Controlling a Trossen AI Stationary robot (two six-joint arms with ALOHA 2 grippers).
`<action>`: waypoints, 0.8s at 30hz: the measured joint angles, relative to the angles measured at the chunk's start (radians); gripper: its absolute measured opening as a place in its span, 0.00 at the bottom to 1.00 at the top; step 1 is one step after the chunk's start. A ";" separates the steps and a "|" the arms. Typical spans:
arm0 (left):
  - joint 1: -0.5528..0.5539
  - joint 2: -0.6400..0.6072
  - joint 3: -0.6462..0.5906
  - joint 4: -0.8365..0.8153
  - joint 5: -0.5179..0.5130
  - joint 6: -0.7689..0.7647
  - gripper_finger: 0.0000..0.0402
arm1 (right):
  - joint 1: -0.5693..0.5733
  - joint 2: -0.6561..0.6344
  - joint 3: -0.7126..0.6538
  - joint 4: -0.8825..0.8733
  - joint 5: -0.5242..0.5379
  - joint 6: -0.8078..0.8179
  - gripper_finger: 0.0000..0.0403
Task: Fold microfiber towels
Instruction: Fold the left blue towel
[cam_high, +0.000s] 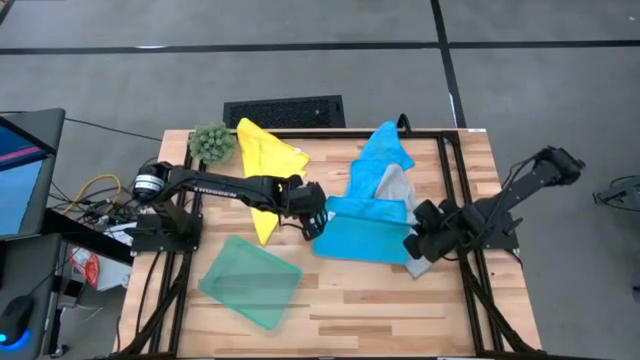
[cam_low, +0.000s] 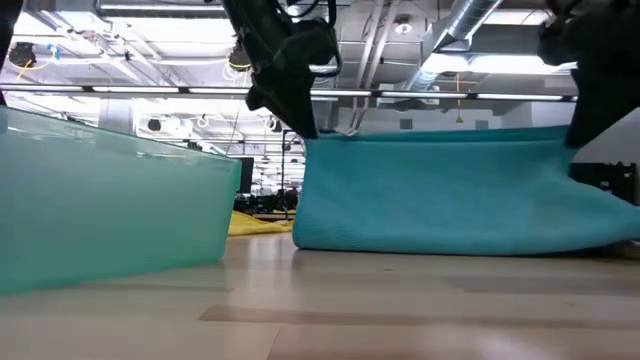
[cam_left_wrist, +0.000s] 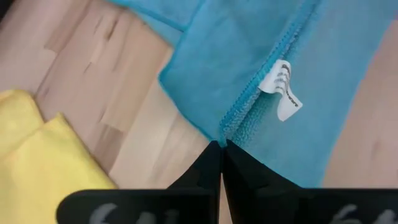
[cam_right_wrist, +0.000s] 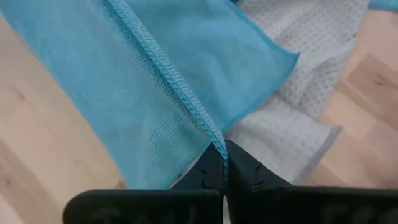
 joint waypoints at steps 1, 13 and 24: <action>0.003 0.004 0.000 0.002 0.009 0.002 0.00 | -0.015 0.000 -0.001 -0.002 -0.001 -0.019 0.04; 0.005 0.070 0.000 0.036 -0.006 0.034 0.00 | -0.141 0.001 -0.075 0.102 -0.012 -0.148 0.05; 0.033 0.100 0.001 0.074 -0.041 0.055 0.00 | -0.241 0.001 -0.154 0.216 -0.001 -0.228 0.07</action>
